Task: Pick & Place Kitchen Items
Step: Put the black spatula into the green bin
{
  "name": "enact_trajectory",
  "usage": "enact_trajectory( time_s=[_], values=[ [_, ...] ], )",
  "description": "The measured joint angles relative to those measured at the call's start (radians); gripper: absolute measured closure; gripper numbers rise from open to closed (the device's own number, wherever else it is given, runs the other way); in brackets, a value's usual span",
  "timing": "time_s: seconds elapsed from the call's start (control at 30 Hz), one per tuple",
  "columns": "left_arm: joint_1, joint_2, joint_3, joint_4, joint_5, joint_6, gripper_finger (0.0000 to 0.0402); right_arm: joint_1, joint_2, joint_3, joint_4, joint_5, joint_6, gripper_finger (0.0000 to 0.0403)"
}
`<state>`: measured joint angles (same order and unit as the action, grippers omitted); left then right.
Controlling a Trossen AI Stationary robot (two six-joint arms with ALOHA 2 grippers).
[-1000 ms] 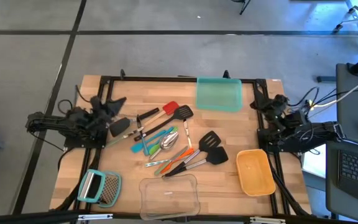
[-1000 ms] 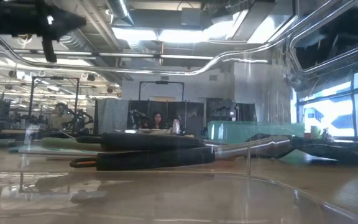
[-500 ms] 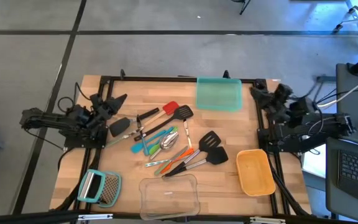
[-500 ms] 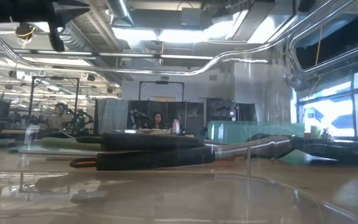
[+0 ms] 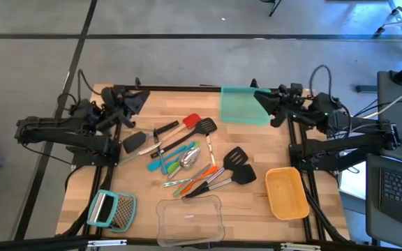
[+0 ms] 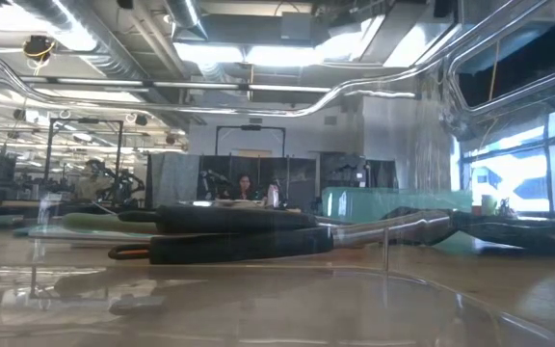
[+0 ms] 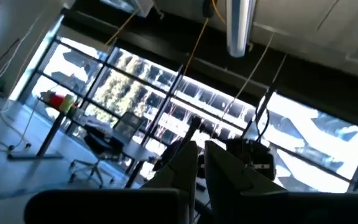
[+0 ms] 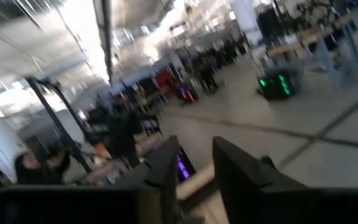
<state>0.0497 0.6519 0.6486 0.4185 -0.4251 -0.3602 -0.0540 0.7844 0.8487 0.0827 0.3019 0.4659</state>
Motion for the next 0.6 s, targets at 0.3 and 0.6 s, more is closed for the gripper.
enact_trajectory(
  time_s=[0.3, 0.6],
  values=[
    [0.119, 0.137, 0.071, -0.248, 0.33, -0.199, 0.0377, 0.0, 0.067, 0.034, -0.22, -0.064, 0.153, 0.0209],
    [0.218, 0.272, 0.071, -0.511, 0.483, -0.151, 0.0377, 0.0, 0.175, 0.034, -0.238, -0.187, 0.235, 0.0201]
  ],
)
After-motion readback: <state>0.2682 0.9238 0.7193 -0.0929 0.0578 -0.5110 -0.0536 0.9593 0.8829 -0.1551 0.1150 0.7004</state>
